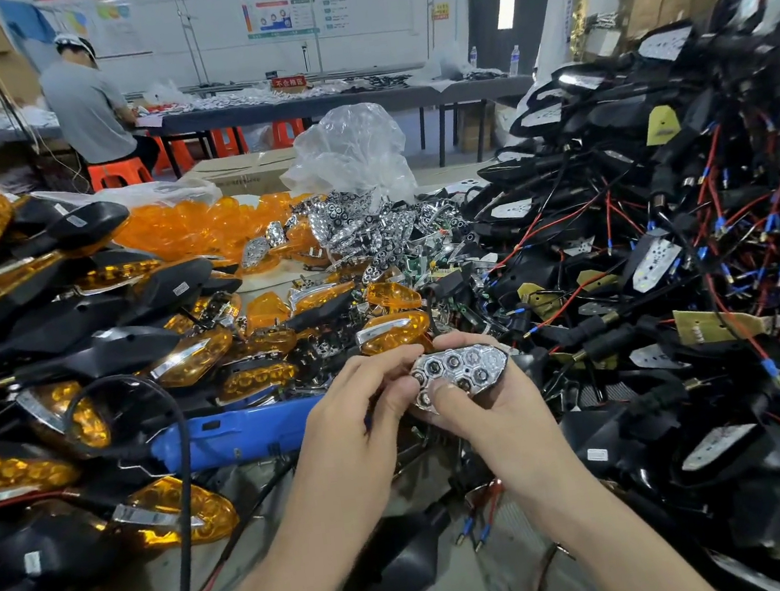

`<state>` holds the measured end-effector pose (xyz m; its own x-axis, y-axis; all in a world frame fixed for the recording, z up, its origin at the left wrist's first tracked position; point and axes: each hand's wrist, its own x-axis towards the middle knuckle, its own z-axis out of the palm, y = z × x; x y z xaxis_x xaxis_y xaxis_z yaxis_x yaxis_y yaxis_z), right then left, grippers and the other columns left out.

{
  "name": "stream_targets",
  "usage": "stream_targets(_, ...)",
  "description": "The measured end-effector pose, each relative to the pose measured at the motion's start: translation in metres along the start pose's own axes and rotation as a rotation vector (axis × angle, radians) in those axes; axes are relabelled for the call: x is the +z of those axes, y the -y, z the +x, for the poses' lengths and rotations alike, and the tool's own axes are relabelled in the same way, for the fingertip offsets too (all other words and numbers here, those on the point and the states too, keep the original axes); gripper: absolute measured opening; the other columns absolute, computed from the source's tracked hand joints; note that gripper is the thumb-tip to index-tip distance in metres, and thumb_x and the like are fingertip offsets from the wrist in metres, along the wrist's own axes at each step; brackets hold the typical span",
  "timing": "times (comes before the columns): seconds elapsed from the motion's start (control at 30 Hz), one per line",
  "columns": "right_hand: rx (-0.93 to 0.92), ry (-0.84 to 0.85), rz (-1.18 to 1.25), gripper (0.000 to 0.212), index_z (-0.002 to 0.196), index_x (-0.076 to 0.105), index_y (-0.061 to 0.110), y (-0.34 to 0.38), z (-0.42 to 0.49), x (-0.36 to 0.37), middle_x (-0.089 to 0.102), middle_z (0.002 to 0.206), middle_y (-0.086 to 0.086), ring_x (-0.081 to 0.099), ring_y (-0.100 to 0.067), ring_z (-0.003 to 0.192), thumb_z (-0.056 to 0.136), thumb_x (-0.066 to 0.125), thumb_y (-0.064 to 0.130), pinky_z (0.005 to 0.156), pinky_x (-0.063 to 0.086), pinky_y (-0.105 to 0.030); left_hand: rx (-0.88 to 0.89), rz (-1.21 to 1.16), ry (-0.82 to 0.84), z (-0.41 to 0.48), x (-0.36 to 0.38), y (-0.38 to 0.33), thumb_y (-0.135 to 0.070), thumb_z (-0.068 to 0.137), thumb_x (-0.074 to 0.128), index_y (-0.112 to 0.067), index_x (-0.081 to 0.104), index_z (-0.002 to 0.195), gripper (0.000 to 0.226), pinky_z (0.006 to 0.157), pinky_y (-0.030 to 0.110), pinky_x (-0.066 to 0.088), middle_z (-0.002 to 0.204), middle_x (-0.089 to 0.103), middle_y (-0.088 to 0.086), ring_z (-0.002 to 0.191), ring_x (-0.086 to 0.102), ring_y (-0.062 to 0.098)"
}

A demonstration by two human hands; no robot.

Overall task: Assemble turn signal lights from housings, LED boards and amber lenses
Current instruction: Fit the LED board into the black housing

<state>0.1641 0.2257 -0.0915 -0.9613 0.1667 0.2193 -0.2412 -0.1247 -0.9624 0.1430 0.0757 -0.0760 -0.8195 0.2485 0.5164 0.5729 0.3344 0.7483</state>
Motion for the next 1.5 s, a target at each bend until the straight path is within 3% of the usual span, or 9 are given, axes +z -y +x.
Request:
stream_targets(0.13, -0.008, 0.004, -0.026, 0.033, 0.103, 0.067, 0.039, 0.001, 0.0, 0.001, 0.077, 0.103, -0.003, 0.072, -0.018, 0.099, 0.071, 0.074, 0.035, 0.101, 0.052, -0.059, -0.039, -0.069, -0.01, 0.002, 0.002, 0.0, -0.012, 0.096, 0.062, -0.045, 0.064, 0.111, 0.036, 0.085, 0.006, 0.042, 0.105, 0.066, -0.024, 0.105, 0.062, -0.003)
stream_targets(0.3, -0.005, -0.006, -0.009, 0.032, 0.103, 0.066, 0.034, 0.002, -0.001, 0.002, 0.077, 0.1, -0.006, 0.072, -0.021, 0.096, 0.077, 0.078, 0.019, 0.102, 0.052, -0.058, -0.029, -0.057, -0.026, 0.001, 0.003, 0.001, -0.013, 0.097, 0.06, -0.048, 0.063, 0.111, 0.038, 0.086, 0.008, 0.043, 0.106, 0.065, -0.023, 0.106, 0.061, -0.001)
stream_targets(0.5, 0.001, -0.017, 0.01, 0.039, 0.11, 0.061, 0.021, 0.004, -0.001, 0.004, 0.077, 0.099, -0.007, 0.072, -0.021, 0.096, 0.076, 0.078, 0.016, 0.103, 0.051, -0.059, 0.021, -0.021, -0.053, 0.0, 0.006, 0.004, -0.014, 0.098, 0.059, -0.049, 0.061, 0.113, 0.039, 0.085, 0.011, 0.046, 0.106, 0.064, -0.021, 0.106, 0.062, 0.002)
stream_targets(0.67, 0.0, -0.004, 0.02, 0.033, 0.101, 0.066, 0.031, 0.004, 0.0, 0.002, 0.077, 0.096, -0.006, 0.071, -0.021, 0.093, 0.075, 0.077, 0.014, 0.101, 0.052, -0.056, 0.035, -0.041, -0.068, -0.001, 0.008, 0.005, -0.01, 0.097, 0.06, -0.043, 0.064, 0.114, 0.038, 0.085, 0.011, 0.045, 0.104, 0.064, -0.02, 0.104, 0.062, 0.004)
stream_targets(0.93, -0.01, -0.002, 0.029, 0.031, 0.097, 0.067, 0.034, 0.004, 0.001, 0.003, 0.076, 0.097, -0.007, 0.07, -0.022, 0.093, 0.075, 0.076, 0.013, 0.101, 0.052, -0.058, 0.028, -0.05, -0.069, -0.001, 0.008, 0.002, -0.006, 0.096, 0.061, -0.044, 0.063, 0.113, 0.041, 0.085, 0.009, 0.043, 0.102, 0.063, -0.022, 0.102, 0.062, 0.003)
stream_targets(1.13, 0.018, -0.005, 0.033, 0.037, 0.11, 0.062, 0.019, 0.006, -0.001, 0.002, 0.076, 0.098, -0.009, 0.071, -0.022, 0.094, 0.076, 0.075, 0.011, 0.101, 0.053, -0.057, 0.036, 0.002, -0.053, 0.0, 0.007, 0.002, -0.008, 0.095, 0.062, -0.041, 0.064, 0.116, 0.039, 0.084, 0.008, 0.043, 0.102, 0.062, -0.022, 0.104, 0.061, 0.002)
stream_targets(1.27, 0.037, -0.001, 0.025, 0.035, 0.108, 0.064, 0.023, 0.014, 0.002, -0.007, 0.077, 0.104, -0.011, 0.072, -0.02, 0.097, 0.077, 0.074, 0.012, 0.094, 0.059, -0.047, 0.09, 0.107, -0.024, -0.003, 0.005, -0.001, -0.029, 0.102, 0.053, -0.039, 0.058, 0.125, 0.026, 0.086, 0.013, 0.046, 0.112, 0.057, -0.025, 0.109, 0.059, 0.002)
stream_targets(1.37, 0.048, -0.012, 0.192, 0.035, 0.115, 0.057, 0.018, 0.021, 0.006, -0.019, 0.077, 0.107, -0.012, 0.074, -0.023, 0.101, 0.088, 0.066, -0.003, 0.081, 0.061, -0.035, 0.109, 0.274, 0.016, -0.007, 0.002, -0.002, -0.046, 0.103, 0.04, -0.037, 0.048, 0.135, 0.035, 0.081, 0.019, 0.049, 0.121, 0.048, -0.025, 0.107, 0.056, 0.001)
stream_targets(1.5, 0.052, -0.065, 0.347, 0.034, 0.112, 0.05, 0.019, 0.025, 0.008, -0.024, 0.076, 0.105, -0.015, 0.075, -0.029, 0.097, 0.096, 0.052, -0.011, 0.077, 0.061, -0.034, 0.174, 0.55, -0.02, -0.007, -0.004, -0.006, -0.046, 0.102, 0.037, -0.032, 0.05, 0.132, 0.036, 0.056, 0.025, 0.052, 0.101, 0.061, -0.018, 0.076, 0.06, 0.002)
